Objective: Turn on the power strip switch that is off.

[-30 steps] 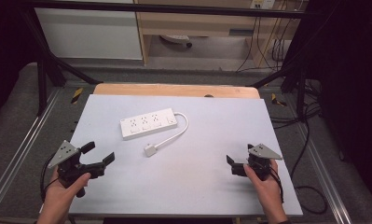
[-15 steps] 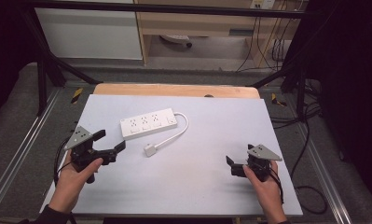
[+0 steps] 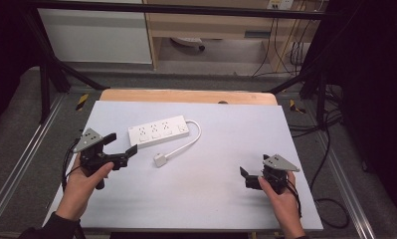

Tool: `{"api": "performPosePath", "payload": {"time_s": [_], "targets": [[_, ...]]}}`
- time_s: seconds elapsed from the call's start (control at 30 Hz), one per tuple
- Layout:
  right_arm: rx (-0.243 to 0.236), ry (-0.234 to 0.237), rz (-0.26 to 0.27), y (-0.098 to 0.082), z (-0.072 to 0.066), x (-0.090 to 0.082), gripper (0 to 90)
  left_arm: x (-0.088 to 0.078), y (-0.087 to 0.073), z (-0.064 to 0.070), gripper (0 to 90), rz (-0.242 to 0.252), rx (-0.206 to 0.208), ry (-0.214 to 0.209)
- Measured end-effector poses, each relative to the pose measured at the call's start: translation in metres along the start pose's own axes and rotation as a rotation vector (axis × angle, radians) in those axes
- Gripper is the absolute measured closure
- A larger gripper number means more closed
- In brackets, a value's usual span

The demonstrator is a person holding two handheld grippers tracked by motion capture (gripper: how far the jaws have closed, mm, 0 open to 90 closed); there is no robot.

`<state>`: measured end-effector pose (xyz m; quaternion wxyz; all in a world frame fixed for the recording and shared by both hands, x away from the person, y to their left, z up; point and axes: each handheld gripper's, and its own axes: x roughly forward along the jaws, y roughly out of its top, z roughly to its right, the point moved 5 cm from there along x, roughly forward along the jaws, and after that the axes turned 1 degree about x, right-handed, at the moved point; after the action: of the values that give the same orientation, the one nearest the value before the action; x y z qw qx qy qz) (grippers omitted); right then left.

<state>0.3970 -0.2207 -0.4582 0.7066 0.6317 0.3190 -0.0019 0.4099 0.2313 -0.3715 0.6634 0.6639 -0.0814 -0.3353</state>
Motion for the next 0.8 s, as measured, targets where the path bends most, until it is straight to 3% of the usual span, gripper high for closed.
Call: {"api": "performPosePath", "payload": {"time_s": [0.2,0.53,0.8], "targets": [[0.011,0.002,0.003,0.000,0.001,-0.002,2.7,0.007,-0.003,-0.008,6.2,-0.007,-0.007,0.023],[0.016,0.004,-0.014,-0.001,0.002,0.002,3.0,0.019,-0.001,-0.006,5.5,-0.010,-0.013,0.016],[0.012,0.010,-0.031,-0.002,0.000,0.004,3.1,0.034,0.005,0.007,5.0,-0.031,0.027,-0.018]]}}
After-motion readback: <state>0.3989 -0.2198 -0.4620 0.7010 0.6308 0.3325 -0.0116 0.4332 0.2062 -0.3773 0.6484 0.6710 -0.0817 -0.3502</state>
